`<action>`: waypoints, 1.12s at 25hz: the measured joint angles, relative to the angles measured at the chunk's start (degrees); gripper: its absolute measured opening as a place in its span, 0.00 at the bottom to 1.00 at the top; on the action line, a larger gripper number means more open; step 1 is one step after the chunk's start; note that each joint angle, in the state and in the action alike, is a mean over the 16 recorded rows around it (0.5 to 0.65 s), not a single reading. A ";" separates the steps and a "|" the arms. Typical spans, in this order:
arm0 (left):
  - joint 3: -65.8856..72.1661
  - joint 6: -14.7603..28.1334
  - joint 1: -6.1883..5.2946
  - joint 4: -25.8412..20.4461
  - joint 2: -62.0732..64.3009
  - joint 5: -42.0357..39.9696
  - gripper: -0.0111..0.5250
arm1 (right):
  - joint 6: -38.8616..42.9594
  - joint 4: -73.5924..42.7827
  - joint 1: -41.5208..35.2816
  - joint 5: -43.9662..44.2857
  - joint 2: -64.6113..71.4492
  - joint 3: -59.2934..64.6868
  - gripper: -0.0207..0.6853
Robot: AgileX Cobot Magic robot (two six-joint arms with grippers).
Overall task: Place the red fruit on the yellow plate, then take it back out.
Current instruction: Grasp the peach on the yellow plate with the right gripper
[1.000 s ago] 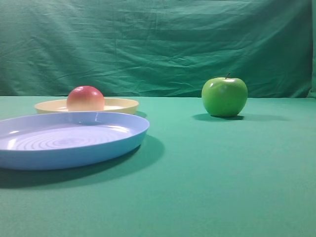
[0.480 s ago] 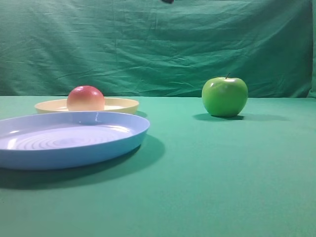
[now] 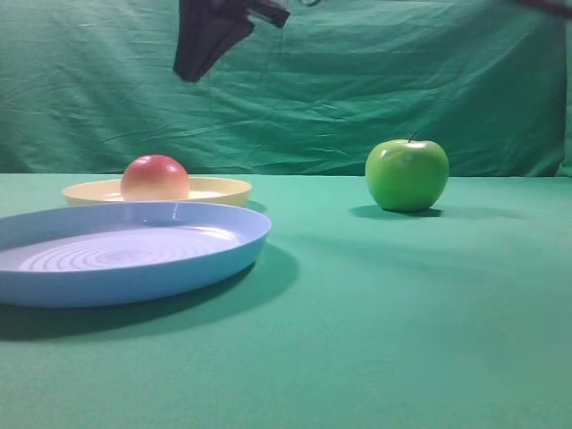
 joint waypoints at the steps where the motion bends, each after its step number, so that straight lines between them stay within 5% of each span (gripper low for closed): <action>1: 0.00 -0.01 0.00 0.00 0.00 0.00 0.02 | -0.30 0.35 0.09 -1.01 0.54 -0.02 0.45; 8: 0.00 -0.03 0.00 0.00 0.00 0.00 0.02 | -1.58 2.26 0.19 -6.67 3.64 -0.04 0.82; 12: 0.00 -0.03 0.00 0.00 0.00 0.00 0.02 | -1.74 2.79 0.19 -8.76 5.34 -0.04 0.93; 20: 0.00 -0.03 0.00 0.00 0.00 0.00 0.02 | -1.93 3.37 0.19 -11.17 8.04 -0.04 0.85; 28: 0.00 -0.03 0.00 0.00 0.00 0.00 0.02 | -2.30 2.95 0.18 -10.57 9.02 -0.71 0.56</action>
